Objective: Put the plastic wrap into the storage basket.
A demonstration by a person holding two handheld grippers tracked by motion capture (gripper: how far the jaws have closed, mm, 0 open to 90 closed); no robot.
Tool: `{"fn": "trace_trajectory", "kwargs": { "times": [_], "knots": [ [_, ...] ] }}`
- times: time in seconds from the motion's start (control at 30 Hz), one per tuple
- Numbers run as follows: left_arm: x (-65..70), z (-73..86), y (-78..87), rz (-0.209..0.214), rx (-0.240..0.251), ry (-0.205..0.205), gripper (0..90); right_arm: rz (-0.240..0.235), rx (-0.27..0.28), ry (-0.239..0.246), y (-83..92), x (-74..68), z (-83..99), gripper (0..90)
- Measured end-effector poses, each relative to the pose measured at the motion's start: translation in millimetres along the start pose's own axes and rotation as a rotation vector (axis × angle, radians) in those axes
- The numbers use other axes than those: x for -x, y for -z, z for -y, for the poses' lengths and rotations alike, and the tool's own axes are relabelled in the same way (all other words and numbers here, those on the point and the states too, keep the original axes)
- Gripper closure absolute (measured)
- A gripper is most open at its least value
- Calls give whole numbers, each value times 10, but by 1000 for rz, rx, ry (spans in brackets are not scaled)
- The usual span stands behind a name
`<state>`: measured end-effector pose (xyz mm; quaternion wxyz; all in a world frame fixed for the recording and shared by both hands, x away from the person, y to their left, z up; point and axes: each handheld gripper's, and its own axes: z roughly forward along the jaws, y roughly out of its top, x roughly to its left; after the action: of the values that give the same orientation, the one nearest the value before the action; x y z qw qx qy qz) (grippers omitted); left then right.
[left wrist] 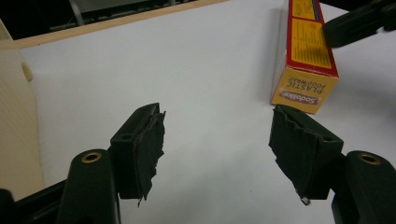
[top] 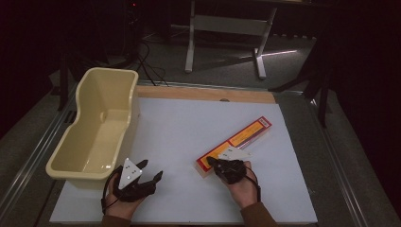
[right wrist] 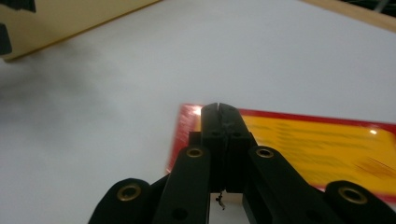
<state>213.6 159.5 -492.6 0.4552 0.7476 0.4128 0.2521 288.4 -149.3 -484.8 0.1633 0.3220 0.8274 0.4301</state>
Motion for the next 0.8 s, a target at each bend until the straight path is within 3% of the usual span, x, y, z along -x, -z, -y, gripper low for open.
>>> {"fn": "trace_trajectory", "kwargs": {
  "times": [0.27,0.37,0.6,0.8],
  "knots": [
    [-6,0,11,-6,4,3,352,-64,-53,57,-304,-274,-93,896],
    [-3,-2,14,-6,7,1,352,-57,-87,84,-400,-351,-104,896],
    [-6,-3,12,-8,7,2,352,11,-103,97,-547,-374,-217,896],
    [-11,-3,16,-7,8,4,352,66,-132,59,-615,-270,-286,897]
  ]
}}
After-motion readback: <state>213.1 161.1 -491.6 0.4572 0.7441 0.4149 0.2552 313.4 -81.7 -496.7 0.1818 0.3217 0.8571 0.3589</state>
